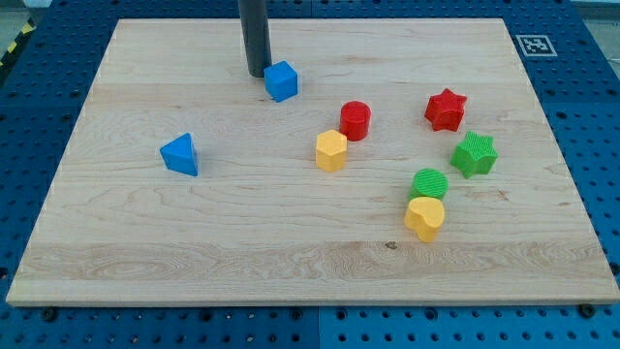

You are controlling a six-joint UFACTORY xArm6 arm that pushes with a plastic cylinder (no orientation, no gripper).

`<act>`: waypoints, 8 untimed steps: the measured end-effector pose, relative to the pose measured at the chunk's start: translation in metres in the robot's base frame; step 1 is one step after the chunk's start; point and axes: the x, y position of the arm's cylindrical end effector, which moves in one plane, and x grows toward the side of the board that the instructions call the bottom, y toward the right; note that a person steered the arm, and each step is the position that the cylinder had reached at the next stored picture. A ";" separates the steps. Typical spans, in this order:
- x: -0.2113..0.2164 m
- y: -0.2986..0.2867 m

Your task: Move the blue cube above the yellow hexagon

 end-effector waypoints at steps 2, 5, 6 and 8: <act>0.027 -0.025; 0.031 0.032; 0.031 0.040; 0.060 0.036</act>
